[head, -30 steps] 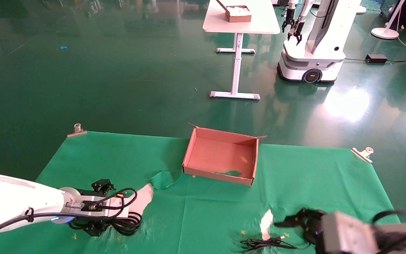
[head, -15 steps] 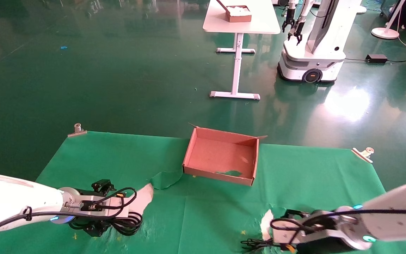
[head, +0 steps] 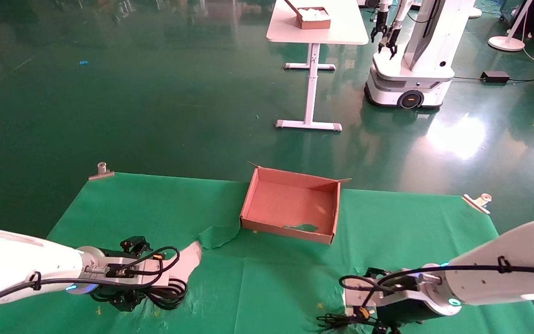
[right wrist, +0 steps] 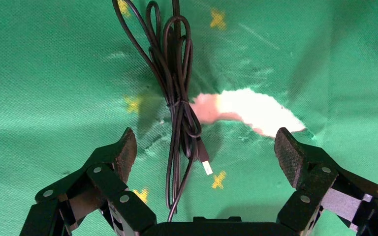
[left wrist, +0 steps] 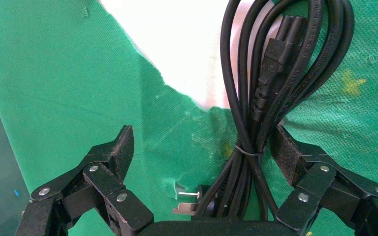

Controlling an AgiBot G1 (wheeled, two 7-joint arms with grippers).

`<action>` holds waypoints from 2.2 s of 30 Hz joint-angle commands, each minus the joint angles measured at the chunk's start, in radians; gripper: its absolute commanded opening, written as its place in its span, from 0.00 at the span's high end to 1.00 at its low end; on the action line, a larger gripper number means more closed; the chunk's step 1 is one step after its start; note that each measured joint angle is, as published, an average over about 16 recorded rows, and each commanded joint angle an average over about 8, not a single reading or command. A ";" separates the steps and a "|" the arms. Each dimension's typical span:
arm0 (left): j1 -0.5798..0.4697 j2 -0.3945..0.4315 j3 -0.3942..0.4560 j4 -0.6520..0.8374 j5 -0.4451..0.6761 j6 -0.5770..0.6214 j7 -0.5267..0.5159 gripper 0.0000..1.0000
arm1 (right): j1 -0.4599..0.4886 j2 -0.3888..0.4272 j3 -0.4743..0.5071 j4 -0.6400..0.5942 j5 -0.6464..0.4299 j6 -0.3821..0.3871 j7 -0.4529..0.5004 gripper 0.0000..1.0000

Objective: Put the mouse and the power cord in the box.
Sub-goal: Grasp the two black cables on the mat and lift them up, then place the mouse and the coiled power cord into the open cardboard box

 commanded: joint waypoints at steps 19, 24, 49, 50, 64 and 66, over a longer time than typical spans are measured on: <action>0.001 -0.001 0.000 0.000 -0.004 0.001 0.000 1.00 | -0.001 0.003 0.002 0.002 0.004 0.000 0.000 1.00; 0.001 -0.001 0.000 -0.001 -0.004 0.001 0.000 1.00 | -0.002 0.005 0.003 0.005 0.007 -0.001 0.000 1.00; -0.001 -0.002 -0.002 -0.002 -0.002 0.000 0.000 1.00 | -0.004 0.007 0.005 0.008 0.012 -0.003 -0.001 1.00; -0.003 -0.003 -0.003 -0.003 -0.003 0.000 0.000 1.00 | -0.002 0.008 0.006 0.008 0.013 -0.003 0.000 1.00; -0.133 0.079 -0.071 -0.053 -0.146 -0.054 0.074 1.00 | 0.159 0.067 0.086 0.015 0.014 0.052 0.014 1.00; -0.147 0.147 -0.069 -0.007 -0.151 -0.110 0.101 1.00 | 0.191 0.088 0.096 0.013 0.002 0.056 0.018 1.00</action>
